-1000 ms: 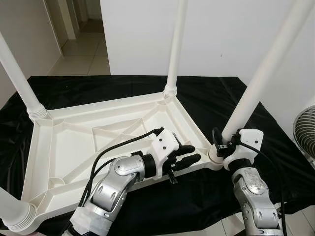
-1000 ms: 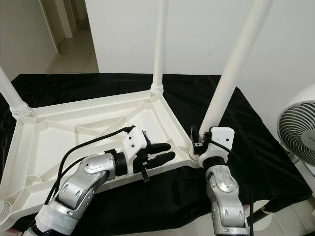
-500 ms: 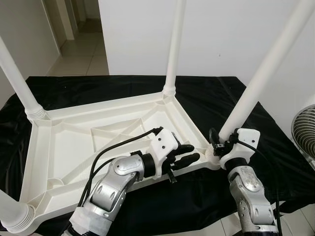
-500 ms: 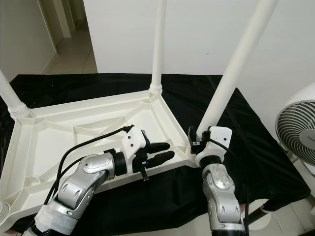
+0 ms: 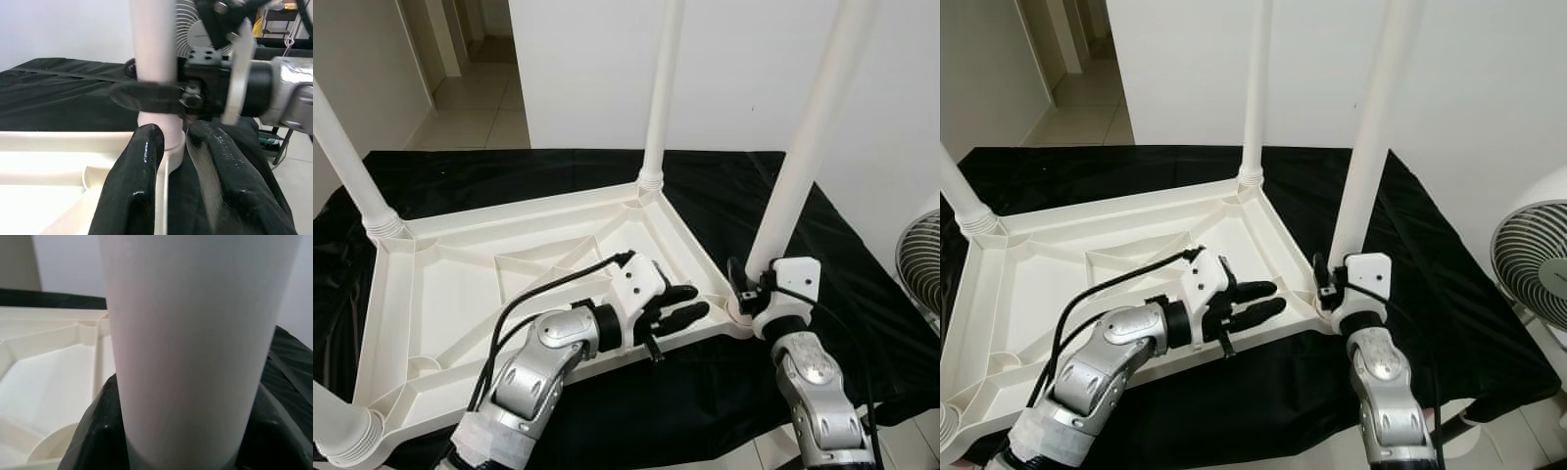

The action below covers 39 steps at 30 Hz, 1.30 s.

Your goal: Building children table

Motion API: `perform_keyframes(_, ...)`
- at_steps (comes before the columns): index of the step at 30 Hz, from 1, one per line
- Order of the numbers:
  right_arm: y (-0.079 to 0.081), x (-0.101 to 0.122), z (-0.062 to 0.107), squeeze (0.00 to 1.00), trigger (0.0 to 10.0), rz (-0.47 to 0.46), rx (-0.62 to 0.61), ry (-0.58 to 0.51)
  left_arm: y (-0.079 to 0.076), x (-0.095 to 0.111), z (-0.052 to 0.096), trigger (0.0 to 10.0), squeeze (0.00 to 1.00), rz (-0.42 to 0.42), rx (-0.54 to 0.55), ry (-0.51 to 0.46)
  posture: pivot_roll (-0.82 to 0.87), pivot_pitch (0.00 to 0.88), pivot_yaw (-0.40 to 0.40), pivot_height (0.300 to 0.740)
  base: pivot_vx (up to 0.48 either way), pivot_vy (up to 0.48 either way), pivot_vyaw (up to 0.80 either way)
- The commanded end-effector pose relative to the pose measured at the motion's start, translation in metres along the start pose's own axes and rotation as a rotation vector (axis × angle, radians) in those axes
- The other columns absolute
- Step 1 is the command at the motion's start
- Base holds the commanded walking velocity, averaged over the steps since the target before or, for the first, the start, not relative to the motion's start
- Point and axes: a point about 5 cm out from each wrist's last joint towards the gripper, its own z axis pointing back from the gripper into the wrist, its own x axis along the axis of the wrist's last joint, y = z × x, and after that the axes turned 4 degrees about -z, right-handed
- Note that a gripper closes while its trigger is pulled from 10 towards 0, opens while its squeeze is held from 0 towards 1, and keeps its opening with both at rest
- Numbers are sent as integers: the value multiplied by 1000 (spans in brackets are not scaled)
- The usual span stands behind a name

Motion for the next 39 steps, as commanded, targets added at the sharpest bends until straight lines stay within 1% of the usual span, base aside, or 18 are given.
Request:
perform_keyframes(1,4,-6,4,0,10000,9,35,32,4,2,1,10000,0,0,62,4,-5,47,15,740,0,0,0)
perform_keyframes(2,4,-10,9,0,10000,13,66,44,4,2,1,10000,0,0,59,5,-6,49,20,740,0,0,0)
perform_keyframes(3,3,-11,10,0,10000,17,72,46,4,2,2,10000,0,1,58,6,-6,49,20,740,0,0,0)
perform_keyframes(8,2,-14,13,0,10000,12,91,54,5,2,2,10000,0,1,57,7,-5,51,25,740,0,0,0)
perform_keyframes(11,1,-19,20,0,10000,-32,109,60,5,3,3,10000,0,-2,56,7,-5,52,29,740,0,0,0)
perform_keyframes(13,-1,-25,23,0,10000,-65,96,75,5,3,3,10000,0,-2,56,6,-4,53,31,740,0,0,0)
perform_keyframes(15,-1,-26,23,0,10000,-66,89,80,6,3,3,10000,0,-3,56,7,-4,53,31,740,0,0,0)
perform_keyframes(16,-3,-30,25,0,10000,-100,71,93,5,3,3,10000,0,-3,56,6,-4,53,31,740,0,0,0)
perform_keyframes(17,-3,-30,25,0,10000,-100,71,93,5,3,3,10000,0,-3,56,6,-4,53,31,740,0,0,0)
perform_keyframes(18,-5,-35,26,0,10000,-124,50,112,6,4,3,10000,0,-3,56,6,-2,52,32,740,0,0,0)
perform_keyframes(19,-6,-38,26,0,10000,-128,41,123,6,4,3,10000,0,-3,56,6,-2,52,32,740,0,0,0)
perform_keyframes(22,-6,-42,27,0,10000,-153,38,146,6,4,4,10000,0,-6,56,7,-2,52,32,740,0,0,0)
perform_keyframes(24,-8,-43,26,0,10000,-200,24,158,6,5,4,10000,0,-7,56,7,-1,49,31,740,0,0,0)
perform_keyframes(31,-11,-46,23,0,10000,-195,16,178,6,5,4,10000,0,-9,57,6,0,44,25,740,0,0,0)
perform_keyframes(34,-13,-50,21,0,10000,-194,14,228,6,5,4,10000,0,-11,58,4,0,40,22,740,0,0,0)
perform_keyframes(35,-13,-50,21,0,10000,-194,14,228,6,5,4,10000,0,-11,58,4,0,40,22,740,0,0,0)
perform_keyframes(36,-13,-52,19,0,10000,-190,14,255,6,5,4,10000,0,-10,59,3,0,38,20,740,0,0,0)
perform_keyframes(39,-13,-52,19,0,10000,-190,14,255,6,5,4,10000,0,-10,59,3,0,38,20,740,0,0,0)
